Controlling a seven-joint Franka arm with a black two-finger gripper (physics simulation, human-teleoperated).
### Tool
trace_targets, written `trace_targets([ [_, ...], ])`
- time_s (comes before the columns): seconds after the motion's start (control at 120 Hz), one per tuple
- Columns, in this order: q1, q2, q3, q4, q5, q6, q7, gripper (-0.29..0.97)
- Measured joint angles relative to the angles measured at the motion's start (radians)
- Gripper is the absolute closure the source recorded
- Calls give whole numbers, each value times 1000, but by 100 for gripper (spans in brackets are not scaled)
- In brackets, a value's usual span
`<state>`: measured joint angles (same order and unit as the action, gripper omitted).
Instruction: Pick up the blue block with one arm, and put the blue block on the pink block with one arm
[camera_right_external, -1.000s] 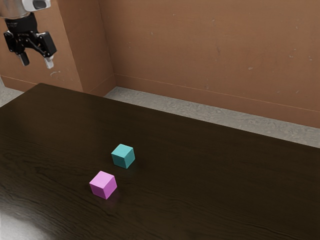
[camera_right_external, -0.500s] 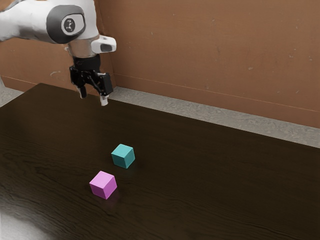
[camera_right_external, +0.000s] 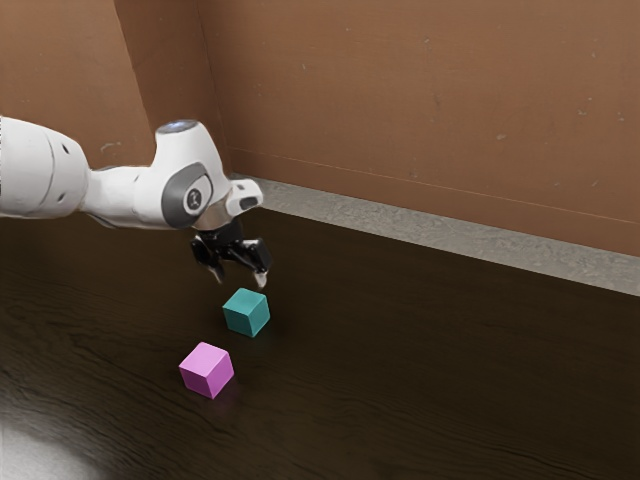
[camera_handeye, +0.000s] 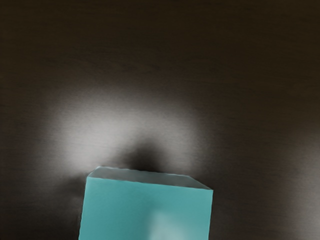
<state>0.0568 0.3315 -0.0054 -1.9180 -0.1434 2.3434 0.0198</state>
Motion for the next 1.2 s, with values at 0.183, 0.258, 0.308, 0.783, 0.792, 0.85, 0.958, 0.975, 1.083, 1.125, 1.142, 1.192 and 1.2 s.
trace_targets([
  [0.183,0,31,4,-1,-1,115,-4,0],
  [0.258,0,39,3,4,3,116,-4,0],
  [0.308,0,40,3,3,5,108,-4,0],
  [0.783,-14,63,10,6,58,-48,-29,1],
  [0.792,-15,64,10,7,59,-49,-29,1],
  [0.85,-15,70,10,7,63,-54,-34,1],
  [0.958,-15,77,11,8,70,-59,-40,1],
  [0.975,-15,79,11,8,73,-59,-40,1],
  [1.083,-15,88,12,14,84,-55,-35,2],
  [1.125,-15,91,11,17,86,-54,-33,2],
  [1.142,-15,93,11,17,87,-53,-32,2],
  [1.192,-15,98,10,21,88,-51,-29,2],
  [1.2,-15,99,10,22,89,-50,-29,2],
])
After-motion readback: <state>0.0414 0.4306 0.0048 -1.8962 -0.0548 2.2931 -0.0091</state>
